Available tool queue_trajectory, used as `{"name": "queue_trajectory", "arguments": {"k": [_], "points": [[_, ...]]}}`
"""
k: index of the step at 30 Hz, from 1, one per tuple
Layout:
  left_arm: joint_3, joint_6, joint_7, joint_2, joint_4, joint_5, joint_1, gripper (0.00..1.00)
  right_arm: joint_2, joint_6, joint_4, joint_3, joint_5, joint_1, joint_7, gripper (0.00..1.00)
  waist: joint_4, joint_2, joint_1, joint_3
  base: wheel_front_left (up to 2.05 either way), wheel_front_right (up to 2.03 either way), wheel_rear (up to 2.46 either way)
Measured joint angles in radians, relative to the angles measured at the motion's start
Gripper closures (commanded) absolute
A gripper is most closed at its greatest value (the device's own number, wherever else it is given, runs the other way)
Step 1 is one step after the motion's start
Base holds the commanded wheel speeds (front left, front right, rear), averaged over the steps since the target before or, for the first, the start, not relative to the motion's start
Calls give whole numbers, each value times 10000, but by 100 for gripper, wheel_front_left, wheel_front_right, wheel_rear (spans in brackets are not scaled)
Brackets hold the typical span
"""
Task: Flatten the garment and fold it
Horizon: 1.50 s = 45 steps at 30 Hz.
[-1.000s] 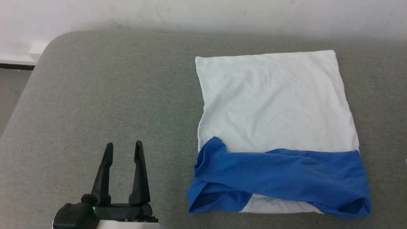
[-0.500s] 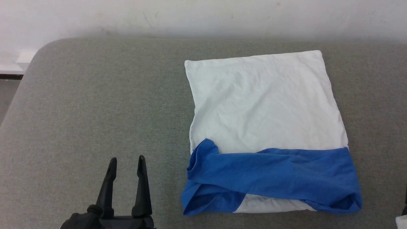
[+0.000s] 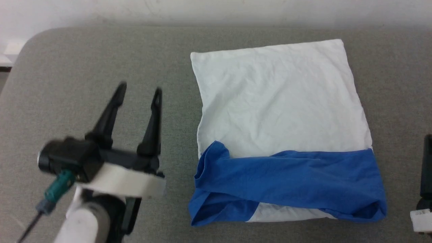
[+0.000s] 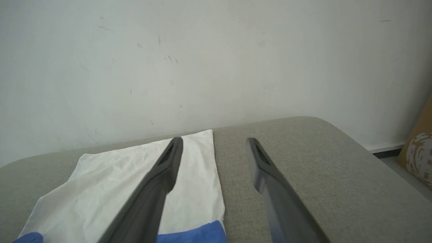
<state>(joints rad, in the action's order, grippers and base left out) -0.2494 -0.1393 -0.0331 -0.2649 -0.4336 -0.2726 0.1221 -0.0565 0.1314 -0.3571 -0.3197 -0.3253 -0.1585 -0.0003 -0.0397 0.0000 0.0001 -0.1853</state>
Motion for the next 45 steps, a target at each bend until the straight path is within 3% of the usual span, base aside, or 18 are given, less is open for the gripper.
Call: {"name": "queue_trajectory", "arguments": {"k": [7,12,16,28,38,40,45], "points": [[-65,771,-3553,-433,740,-196,5140,0,-809,0,-58,314,-337,1072,77,0,123,0,2,-1233,0,0,0],[-125,872,-5248,-347,2075,-330,8069,0,-1156,0,199,456,-807,1580,-38,0,246,0,4,-2289,0,0,0],[-393,949,-6391,-215,3317,-320,9444,0,-1302,0,474,623,-1080,1778,-219,0,377,0,5,-3101,0,0,0],[-828,836,-8646,-600,5196,132,10376,0,-1781,2,734,945,-1601,2363,-562,0,1026,0,1,-4888,0,0,0],[-663,194,-9108,-782,5193,207,9915,0,-2015,0,905,913,-1818,2463,-721,0,1492,0,0,-5821,0,0,0],[-606,151,-9035,-855,5112,209,9920,100,-2071,0,909,886,-1839,2560,-738,0,1545,0,-2,-5933,0,0,0],[-529,153,-8598,-853,5102,169,9891,100,-2234,0,851,805,-1870,2598,-736,0,1562,0,-1,-5999,0,0,0]]}}
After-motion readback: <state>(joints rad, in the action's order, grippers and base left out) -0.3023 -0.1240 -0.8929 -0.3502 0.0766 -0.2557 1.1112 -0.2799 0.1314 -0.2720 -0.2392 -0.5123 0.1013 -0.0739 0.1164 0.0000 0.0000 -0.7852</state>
